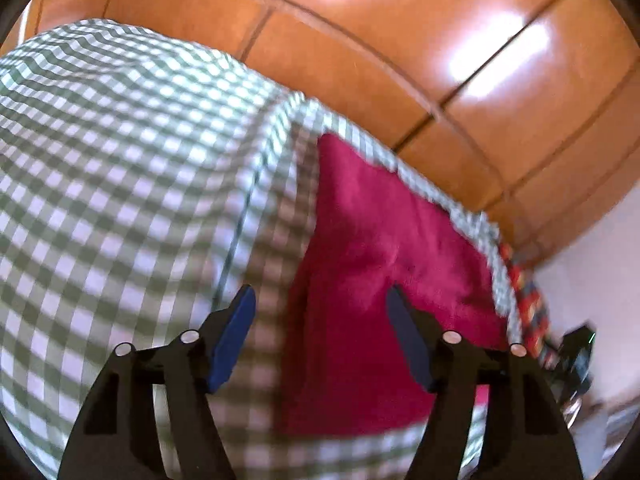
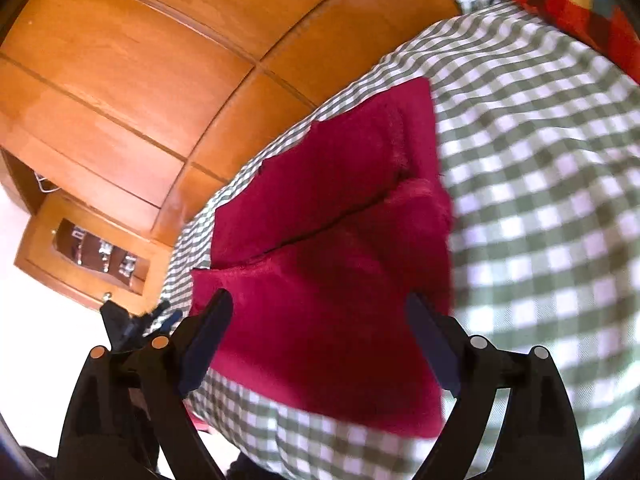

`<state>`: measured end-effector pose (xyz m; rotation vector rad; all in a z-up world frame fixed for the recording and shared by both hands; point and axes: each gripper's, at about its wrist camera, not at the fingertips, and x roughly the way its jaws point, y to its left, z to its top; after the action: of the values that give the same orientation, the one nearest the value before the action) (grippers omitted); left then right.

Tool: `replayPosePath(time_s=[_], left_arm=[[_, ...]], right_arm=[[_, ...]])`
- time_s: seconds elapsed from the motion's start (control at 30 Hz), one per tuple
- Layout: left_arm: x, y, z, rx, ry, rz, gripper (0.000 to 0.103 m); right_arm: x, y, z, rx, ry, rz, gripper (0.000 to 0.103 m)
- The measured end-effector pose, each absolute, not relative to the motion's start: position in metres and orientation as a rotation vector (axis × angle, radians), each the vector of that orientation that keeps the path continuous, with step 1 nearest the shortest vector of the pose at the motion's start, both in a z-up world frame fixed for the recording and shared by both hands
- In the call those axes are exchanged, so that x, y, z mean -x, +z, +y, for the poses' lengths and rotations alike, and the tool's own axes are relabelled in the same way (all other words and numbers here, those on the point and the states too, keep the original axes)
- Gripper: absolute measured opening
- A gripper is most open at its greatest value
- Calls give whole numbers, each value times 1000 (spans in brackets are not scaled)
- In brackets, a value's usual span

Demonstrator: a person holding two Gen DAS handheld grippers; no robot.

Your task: Fold small clothes

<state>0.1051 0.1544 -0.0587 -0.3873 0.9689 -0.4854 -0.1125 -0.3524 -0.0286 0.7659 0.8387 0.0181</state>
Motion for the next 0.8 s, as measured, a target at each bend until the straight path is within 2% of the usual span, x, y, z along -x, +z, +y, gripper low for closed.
replayPosePath(time_s=[0.17, 0.2, 0.23, 0.3, 0.33, 0.37, 0.43, 0.73, 0.8], left_arm=[[-74, -86, 146, 316, -515, 1032, 61], [-70, -89, 144, 310, -513, 1033, 57], [-67, -92, 142, 304, -509, 1030, 54], [-68, -94, 136, 297, -507, 1032, 33], [-69, -94, 134, 293, -506, 1036, 30], [-70, -94, 132, 277, -494, 1036, 22], [-68, -92, 132, 256, -496, 1036, 17], [-10, -89, 137, 223, -580, 1089, 14], [6, -92, 137, 200, -582, 1101, 18]], right_arm=[[139, -55, -347, -647, -61, 931, 86], [140, -61, -345, -633, -71, 941, 76], [138, -68, -341, -618, -82, 945, 61], [133, -78, -337, -592, -110, 946, 42], [131, -78, -335, -571, -122, 944, 34], [131, -77, -333, -561, -127, 945, 30], [132, -74, -334, -560, -123, 951, 17], [180, -56, -330, -459, -90, 1050, 15], [187, -53, -327, -445, -79, 1068, 15]])
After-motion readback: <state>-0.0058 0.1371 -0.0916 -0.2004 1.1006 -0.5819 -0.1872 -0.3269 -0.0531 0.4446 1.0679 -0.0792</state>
